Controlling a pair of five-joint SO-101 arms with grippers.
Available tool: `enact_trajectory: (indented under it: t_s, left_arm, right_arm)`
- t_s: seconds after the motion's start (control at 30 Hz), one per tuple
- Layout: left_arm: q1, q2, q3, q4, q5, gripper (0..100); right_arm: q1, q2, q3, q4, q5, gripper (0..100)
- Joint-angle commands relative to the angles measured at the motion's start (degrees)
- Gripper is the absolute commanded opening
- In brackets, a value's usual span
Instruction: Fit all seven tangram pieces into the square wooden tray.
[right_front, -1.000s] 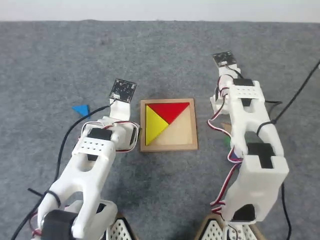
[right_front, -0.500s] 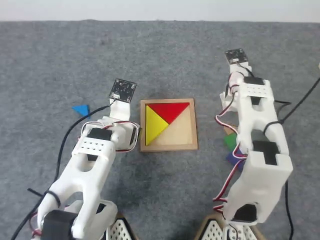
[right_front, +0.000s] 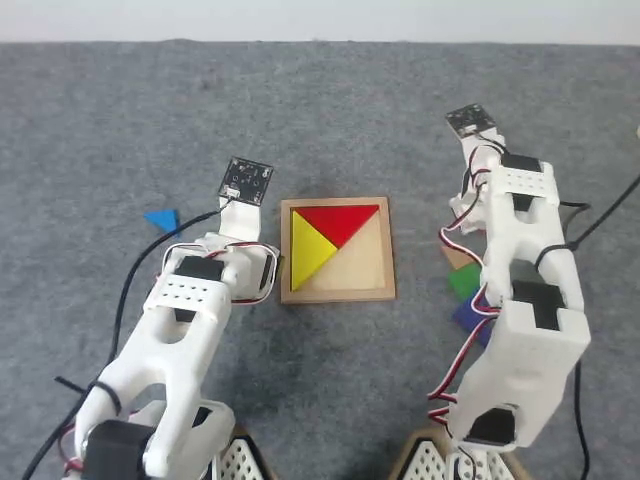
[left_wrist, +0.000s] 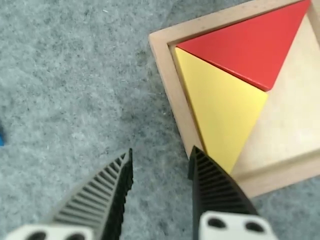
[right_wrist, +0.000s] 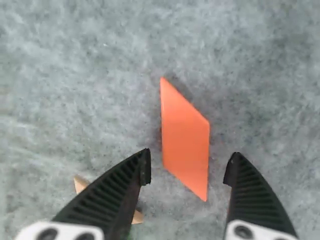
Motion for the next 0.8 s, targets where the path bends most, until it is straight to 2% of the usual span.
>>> enact_trajectory:
  t_s: [0.0, 0.3, 0.77]
  left_arm:
    - [0.3, -2.2, -0.4, -1.1, -0.4, 18]
    - [0.3, -2.2, -0.4, -1.1, -0.4, 18]
    - [0.3, -2.2, -0.4, -1.1, -0.4, 18]
  right_arm:
    - [-0.7, 1.0, -2.8, -1.3, 0.8, 26.3]
    - [0.0, 4.1, -2.9, -5.3, 0.7, 26.3]
    - [6.2, 1.3, -6.5, -7.6, -0.8, 26.3]
